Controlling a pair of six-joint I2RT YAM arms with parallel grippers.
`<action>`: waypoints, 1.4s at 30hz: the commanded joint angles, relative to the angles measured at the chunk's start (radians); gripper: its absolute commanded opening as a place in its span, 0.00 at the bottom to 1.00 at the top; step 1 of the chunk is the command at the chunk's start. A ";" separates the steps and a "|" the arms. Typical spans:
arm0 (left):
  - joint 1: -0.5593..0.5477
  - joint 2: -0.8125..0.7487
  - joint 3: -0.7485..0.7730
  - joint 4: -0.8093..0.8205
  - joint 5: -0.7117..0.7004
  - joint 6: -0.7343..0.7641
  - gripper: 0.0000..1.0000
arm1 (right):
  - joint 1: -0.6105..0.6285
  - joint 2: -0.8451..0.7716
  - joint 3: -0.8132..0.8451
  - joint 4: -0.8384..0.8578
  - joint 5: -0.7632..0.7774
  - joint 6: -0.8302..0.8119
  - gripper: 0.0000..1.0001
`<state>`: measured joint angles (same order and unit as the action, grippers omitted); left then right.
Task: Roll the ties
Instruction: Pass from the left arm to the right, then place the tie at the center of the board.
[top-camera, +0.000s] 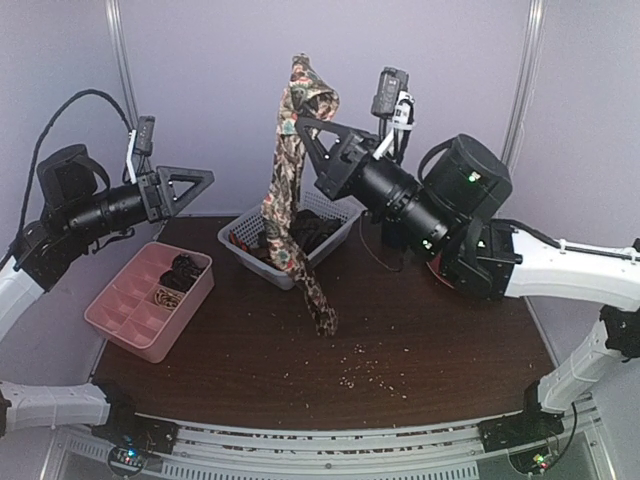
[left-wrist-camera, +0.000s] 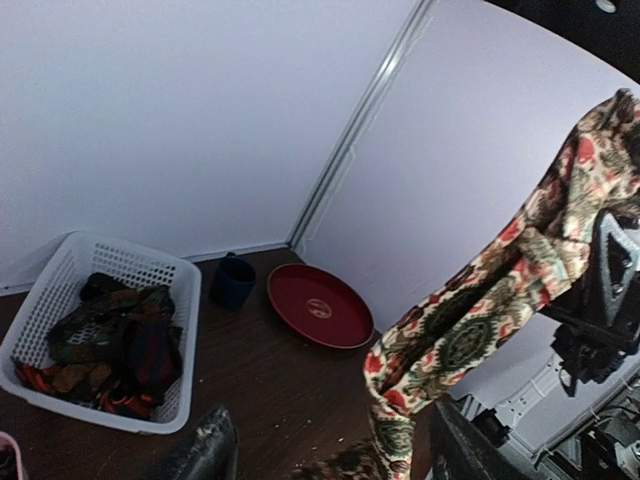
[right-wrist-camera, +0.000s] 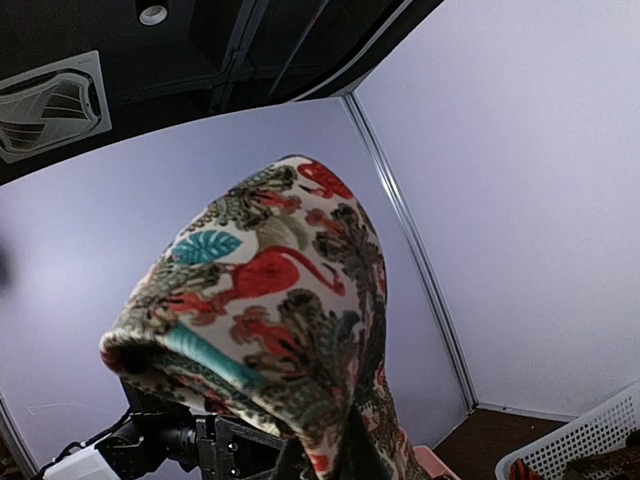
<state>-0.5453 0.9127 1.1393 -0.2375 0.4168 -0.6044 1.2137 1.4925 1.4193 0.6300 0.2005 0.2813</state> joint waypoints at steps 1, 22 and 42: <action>-0.004 -0.032 -0.003 -0.128 -0.183 0.087 0.65 | 0.007 0.067 0.143 -0.109 0.148 0.057 0.00; -0.114 0.139 -0.445 0.099 -0.217 -0.028 0.51 | -0.385 -0.201 -0.587 -0.494 0.301 0.413 0.00; -0.133 0.353 -0.546 0.239 -0.224 -0.093 0.42 | -0.429 -0.589 -0.993 -0.683 0.383 0.592 0.00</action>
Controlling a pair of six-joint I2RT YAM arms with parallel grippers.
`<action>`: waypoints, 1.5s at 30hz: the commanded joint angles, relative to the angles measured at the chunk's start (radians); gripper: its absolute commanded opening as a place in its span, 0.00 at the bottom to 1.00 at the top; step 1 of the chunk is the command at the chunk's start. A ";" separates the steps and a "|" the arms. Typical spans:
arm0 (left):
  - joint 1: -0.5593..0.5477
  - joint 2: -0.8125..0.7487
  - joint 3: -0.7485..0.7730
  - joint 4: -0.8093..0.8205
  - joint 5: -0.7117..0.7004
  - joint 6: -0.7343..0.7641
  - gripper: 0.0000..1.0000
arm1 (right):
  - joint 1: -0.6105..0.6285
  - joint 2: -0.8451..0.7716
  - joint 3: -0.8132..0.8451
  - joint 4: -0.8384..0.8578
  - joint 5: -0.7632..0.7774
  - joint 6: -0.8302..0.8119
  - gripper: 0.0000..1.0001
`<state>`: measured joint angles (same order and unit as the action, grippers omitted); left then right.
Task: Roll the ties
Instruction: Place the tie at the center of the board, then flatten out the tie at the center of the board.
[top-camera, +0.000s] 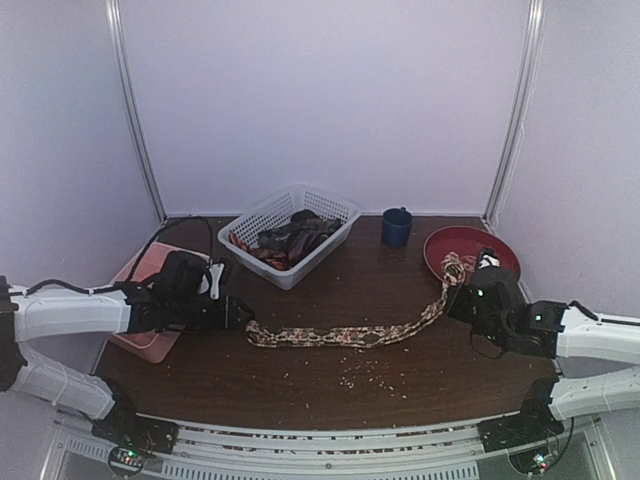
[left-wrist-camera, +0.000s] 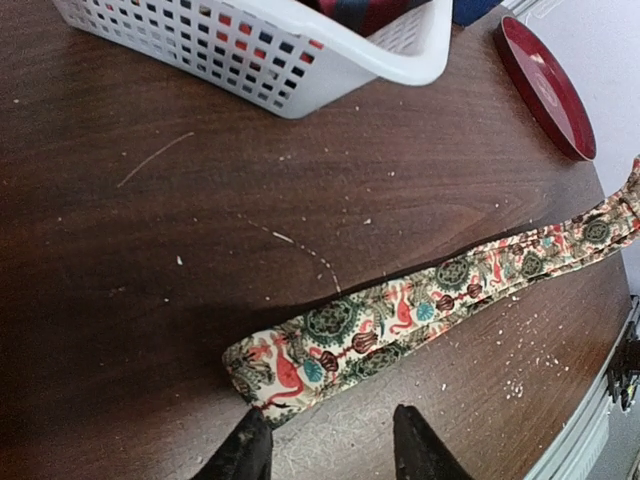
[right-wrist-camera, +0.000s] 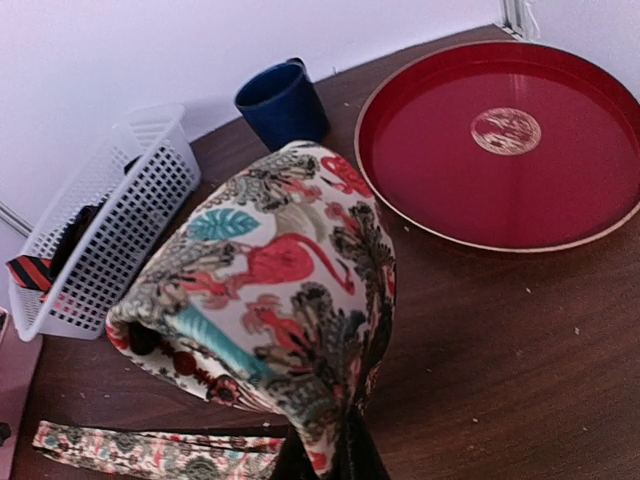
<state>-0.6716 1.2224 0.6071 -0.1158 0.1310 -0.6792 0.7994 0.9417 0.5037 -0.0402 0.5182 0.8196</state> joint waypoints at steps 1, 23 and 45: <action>-0.008 0.053 -0.009 0.125 0.066 -0.019 0.42 | -0.021 -0.046 -0.094 -0.020 0.088 0.062 0.00; -0.014 0.235 0.065 0.280 0.147 0.022 0.35 | -0.078 -0.037 0.011 -0.197 0.201 0.110 0.62; -0.060 0.381 0.034 0.353 0.165 0.004 0.23 | -0.256 0.560 0.147 -0.082 -0.018 -0.092 0.23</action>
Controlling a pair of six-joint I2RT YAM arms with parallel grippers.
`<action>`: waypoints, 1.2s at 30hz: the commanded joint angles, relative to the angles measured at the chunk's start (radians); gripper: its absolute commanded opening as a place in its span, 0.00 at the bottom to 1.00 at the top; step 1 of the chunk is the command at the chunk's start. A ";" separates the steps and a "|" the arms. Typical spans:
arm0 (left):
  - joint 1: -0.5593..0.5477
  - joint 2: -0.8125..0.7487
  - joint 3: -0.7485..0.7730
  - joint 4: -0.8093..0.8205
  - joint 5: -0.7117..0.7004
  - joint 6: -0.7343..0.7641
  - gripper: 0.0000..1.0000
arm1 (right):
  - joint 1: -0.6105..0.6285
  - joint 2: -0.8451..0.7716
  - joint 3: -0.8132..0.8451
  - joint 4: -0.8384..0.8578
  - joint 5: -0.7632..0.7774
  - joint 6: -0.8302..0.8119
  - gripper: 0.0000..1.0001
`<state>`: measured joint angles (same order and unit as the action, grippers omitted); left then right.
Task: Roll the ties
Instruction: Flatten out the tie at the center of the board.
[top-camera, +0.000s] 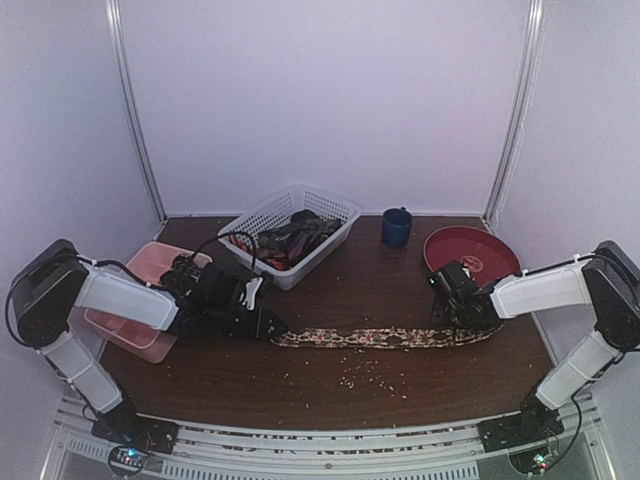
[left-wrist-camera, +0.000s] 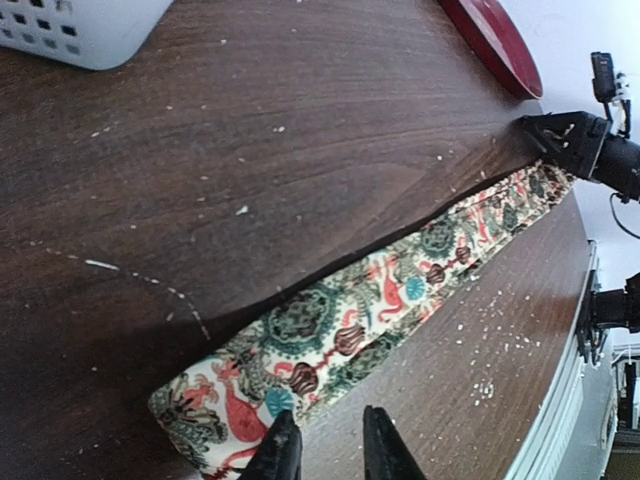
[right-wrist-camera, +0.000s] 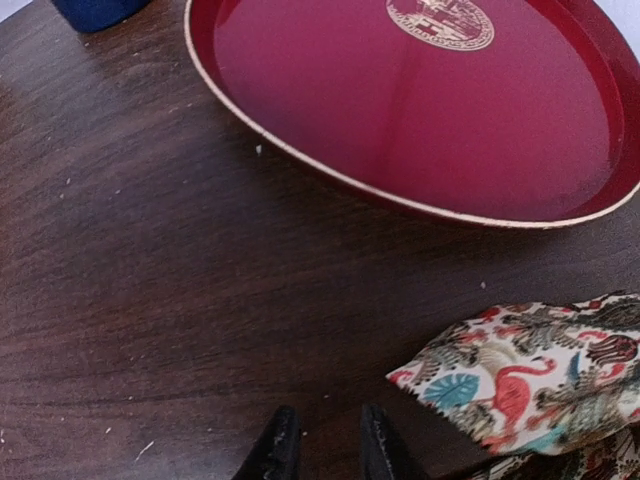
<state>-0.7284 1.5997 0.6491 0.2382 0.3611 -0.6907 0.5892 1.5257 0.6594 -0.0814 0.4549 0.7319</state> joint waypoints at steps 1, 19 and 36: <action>-0.003 0.003 -0.011 -0.020 -0.086 0.024 0.22 | -0.065 -0.031 -0.016 -0.059 0.057 0.006 0.24; -0.004 -0.020 -0.066 -0.080 -0.165 0.054 0.19 | -0.404 -0.494 -0.264 -0.171 0.181 0.255 0.31; -0.004 -0.180 -0.050 -0.183 -0.272 0.021 0.37 | -0.459 -0.673 -0.259 0.004 -0.358 0.026 0.35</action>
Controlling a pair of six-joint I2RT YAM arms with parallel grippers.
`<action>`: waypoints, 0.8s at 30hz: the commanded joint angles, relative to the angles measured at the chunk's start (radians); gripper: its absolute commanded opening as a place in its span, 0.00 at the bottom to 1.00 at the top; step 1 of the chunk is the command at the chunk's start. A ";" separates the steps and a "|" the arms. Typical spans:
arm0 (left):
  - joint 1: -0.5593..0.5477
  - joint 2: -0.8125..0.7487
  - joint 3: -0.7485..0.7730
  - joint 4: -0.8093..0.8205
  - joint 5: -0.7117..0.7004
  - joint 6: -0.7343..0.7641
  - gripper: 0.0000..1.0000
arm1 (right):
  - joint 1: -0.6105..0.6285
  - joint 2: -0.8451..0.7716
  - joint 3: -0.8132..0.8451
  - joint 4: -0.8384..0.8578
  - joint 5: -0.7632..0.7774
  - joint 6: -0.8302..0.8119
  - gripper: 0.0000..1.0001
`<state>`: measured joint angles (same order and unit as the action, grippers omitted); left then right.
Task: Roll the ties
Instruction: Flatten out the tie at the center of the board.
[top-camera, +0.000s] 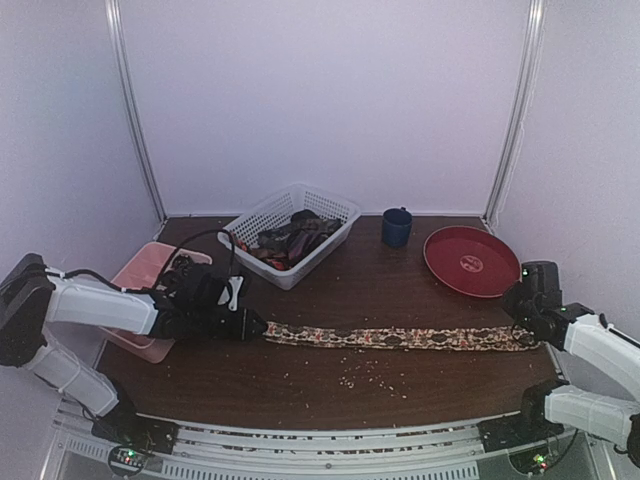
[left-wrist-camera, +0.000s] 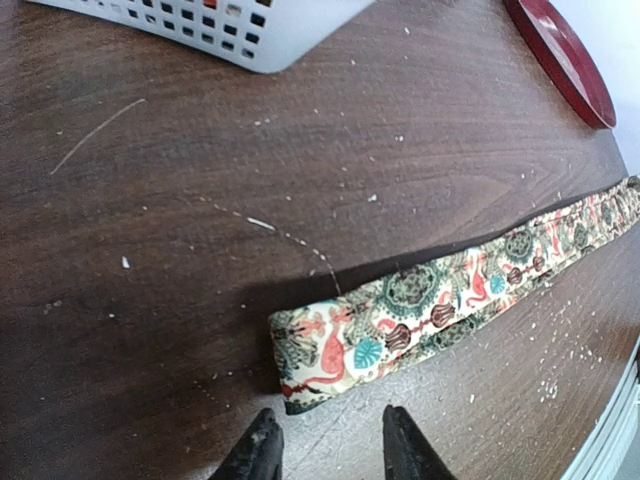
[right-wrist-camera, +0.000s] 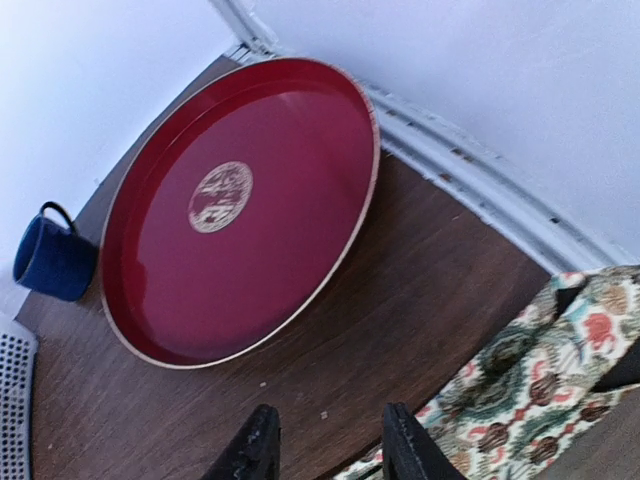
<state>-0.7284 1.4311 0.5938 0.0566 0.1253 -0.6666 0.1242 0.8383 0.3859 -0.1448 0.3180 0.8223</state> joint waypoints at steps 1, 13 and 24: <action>-0.004 -0.008 0.003 0.015 -0.025 -0.004 0.37 | 0.016 0.022 0.016 0.073 -0.239 -0.066 0.35; -0.003 0.129 0.041 0.115 0.016 -0.003 0.40 | 0.205 0.140 0.051 0.115 -0.244 -0.042 0.30; -0.002 0.127 0.052 0.038 -0.059 -0.078 0.00 | 0.509 0.305 0.135 0.176 -0.165 0.013 0.26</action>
<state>-0.7284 1.5913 0.6315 0.1234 0.1146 -0.7021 0.5461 1.0927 0.4732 -0.0181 0.1154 0.8009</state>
